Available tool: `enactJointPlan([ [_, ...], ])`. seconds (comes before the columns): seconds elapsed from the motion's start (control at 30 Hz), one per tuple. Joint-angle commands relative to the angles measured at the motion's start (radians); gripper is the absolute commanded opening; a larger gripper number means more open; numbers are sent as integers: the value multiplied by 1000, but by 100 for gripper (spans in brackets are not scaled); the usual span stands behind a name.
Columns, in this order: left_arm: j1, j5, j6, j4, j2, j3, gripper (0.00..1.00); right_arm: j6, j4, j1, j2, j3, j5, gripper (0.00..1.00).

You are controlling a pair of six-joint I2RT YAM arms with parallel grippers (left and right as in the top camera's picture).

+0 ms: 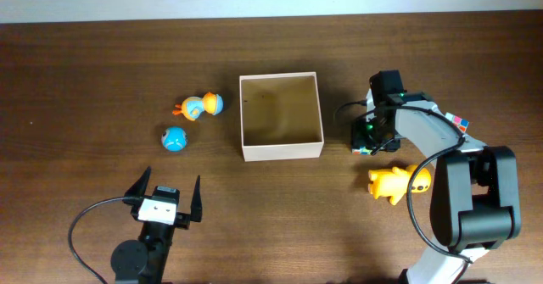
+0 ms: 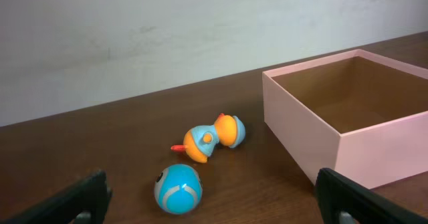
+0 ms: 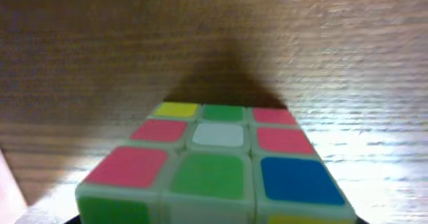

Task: Pack container
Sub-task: 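Close the right gripper on the nearer Rubik's cube and lift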

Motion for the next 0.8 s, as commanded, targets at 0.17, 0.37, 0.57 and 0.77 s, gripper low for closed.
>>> enactJointPlan([
  [0.17, 5, -4, 13, 0, -10, -7, 99, -35, 27, -6, 0, -7, 52, 60],
  [0.37, 5, -4, 13, 0, -10, -7, 99, -37, 29, -6, -1, 3, 57, 53],
  [0.57, 5, -4, 13, 0, -10, -7, 99, -61, 26, -6, -1, 14, 58, 50],
  [0.77, 5, -4, 13, 0, -10, -7, 99, -64, 2, -6, -2, 50, 58, 50],
])
